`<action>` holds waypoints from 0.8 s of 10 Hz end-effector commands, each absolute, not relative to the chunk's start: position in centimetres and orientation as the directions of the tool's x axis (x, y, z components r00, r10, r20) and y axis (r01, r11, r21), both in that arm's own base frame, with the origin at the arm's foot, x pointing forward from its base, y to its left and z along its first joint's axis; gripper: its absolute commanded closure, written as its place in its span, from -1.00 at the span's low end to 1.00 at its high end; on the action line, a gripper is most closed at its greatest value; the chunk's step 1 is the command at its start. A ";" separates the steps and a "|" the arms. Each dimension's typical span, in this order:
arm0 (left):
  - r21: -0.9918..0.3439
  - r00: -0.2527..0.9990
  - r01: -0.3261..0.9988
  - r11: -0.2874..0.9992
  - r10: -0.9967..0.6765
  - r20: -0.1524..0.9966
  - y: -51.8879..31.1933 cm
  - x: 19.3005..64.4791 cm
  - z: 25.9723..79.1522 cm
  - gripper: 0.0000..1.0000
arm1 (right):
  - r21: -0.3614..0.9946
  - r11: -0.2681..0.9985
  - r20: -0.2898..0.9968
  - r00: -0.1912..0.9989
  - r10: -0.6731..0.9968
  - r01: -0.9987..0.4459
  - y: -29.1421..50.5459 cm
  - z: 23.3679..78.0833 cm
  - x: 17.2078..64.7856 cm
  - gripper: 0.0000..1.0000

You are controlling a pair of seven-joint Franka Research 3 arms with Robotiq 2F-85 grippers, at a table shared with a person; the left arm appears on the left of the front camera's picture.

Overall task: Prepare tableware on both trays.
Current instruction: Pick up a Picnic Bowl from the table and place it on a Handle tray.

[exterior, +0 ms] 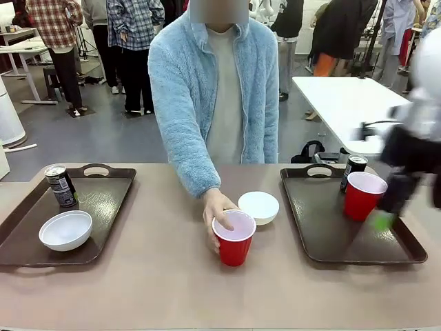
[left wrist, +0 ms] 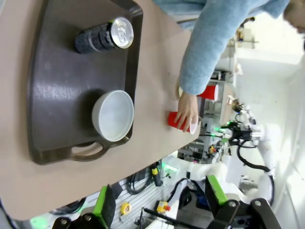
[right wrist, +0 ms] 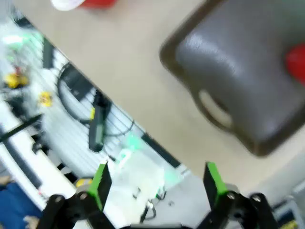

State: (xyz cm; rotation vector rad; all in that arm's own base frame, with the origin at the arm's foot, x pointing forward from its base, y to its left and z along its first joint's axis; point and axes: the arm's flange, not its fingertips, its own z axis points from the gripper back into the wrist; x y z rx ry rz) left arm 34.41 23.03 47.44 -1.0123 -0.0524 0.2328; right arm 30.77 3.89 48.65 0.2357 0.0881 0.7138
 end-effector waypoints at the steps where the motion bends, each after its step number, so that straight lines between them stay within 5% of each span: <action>1: -0.838 0.975 -0.169 0.518 0.214 -0.064 23.2 34.3 47.6 -1.00 | 0.251 0.743 0.064 0.777 0.627 -0.621 -0.1 49.8 30.2 -1.00; 8: -0.838 0.975 -0.169 0.518 0.214 -0.064 23.2 34.3 47.6 -1.00 | 0.259 0.749 0.062 0.784 0.617 -0.610 -1.2 49.4 30.0 -1.00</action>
